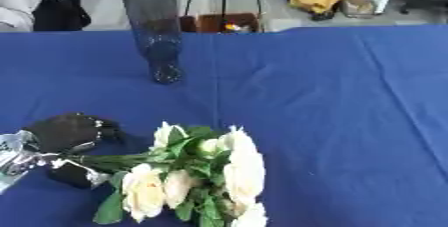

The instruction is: Arrange flowers into the vase.

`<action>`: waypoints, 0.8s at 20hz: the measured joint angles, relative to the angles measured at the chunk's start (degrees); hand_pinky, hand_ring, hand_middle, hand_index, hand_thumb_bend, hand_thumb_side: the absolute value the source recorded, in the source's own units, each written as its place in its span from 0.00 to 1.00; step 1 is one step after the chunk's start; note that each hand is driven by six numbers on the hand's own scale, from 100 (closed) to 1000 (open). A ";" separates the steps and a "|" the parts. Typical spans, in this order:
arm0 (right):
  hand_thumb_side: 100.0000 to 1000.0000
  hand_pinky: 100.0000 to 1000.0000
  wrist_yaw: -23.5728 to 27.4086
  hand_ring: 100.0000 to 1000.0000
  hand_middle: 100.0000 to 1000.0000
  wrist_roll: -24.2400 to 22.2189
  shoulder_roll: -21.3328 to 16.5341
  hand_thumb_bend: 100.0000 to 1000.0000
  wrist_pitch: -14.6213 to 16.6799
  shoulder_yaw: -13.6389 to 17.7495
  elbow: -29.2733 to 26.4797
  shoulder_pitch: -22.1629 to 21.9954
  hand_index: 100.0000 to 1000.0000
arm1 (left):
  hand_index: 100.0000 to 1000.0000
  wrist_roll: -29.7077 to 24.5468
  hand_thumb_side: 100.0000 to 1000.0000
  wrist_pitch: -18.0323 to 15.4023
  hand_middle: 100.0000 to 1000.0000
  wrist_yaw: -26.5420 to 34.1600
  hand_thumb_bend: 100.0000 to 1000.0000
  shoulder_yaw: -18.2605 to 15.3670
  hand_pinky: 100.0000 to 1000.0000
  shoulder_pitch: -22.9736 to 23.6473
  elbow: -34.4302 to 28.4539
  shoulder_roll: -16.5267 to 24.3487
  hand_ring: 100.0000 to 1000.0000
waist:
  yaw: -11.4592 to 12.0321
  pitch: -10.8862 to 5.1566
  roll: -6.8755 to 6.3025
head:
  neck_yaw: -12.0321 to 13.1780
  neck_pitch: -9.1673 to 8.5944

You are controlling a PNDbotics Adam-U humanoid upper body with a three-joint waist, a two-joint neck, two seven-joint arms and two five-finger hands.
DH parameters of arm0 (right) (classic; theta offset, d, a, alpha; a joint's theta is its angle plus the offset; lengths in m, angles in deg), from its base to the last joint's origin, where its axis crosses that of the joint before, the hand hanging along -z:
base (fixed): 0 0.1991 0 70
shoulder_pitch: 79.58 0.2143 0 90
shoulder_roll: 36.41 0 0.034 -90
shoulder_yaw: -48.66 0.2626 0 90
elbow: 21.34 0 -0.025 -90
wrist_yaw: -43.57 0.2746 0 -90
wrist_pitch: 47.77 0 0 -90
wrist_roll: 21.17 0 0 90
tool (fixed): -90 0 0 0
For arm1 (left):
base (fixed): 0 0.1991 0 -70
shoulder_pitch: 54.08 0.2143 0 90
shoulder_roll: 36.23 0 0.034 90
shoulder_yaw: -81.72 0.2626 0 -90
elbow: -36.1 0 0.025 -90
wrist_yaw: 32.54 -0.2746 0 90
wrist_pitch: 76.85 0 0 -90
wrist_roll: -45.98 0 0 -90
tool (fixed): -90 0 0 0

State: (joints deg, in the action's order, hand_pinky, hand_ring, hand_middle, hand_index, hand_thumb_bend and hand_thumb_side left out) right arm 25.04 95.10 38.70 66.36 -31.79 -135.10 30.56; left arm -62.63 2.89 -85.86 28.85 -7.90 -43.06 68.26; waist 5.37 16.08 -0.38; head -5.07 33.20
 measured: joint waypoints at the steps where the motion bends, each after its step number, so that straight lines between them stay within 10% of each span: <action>1: 0.77 0.73 -0.01 0.81 0.79 0.01 0.04 0.00 -0.01 0.02 0.00 -0.01 0.83 | 0.74 0.57 0.63 -0.04 0.67 -0.40 0.15 -0.04 0.44 0.00 0.01 -0.21 0.64 | -0.02 0.05 0.05 | 0.01 -0.01; 8: 0.77 0.73 -0.04 0.81 0.79 0.16 0.29 0.00 -0.13 0.15 0.00 -0.04 0.83 | 0.50 5.96 0.55 -0.06 0.44 -2.52 0.04 -0.14 0.12 0.28 0.34 -1.24 0.38 | -0.25 0.20 0.10 | 0.26 -0.06; 16: 0.77 0.74 -0.05 0.81 0.78 0.23 0.34 0.00 -0.19 0.32 0.00 -0.06 0.83 | 0.42 11.97 0.48 1.72 0.33 -3.47 0.00 -0.67 0.00 0.40 2.54 -2.44 0.25 | -0.40 0.49 0.16 | 0.47 -0.31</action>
State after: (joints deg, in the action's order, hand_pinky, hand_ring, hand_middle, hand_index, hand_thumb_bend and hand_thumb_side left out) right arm 24.99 95.33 39.04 66.17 -31.48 -135.10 30.50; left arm -50.65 4.61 -89.33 28.18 -7.50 -40.52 65.82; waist 4.97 16.57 -0.23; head -4.60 32.90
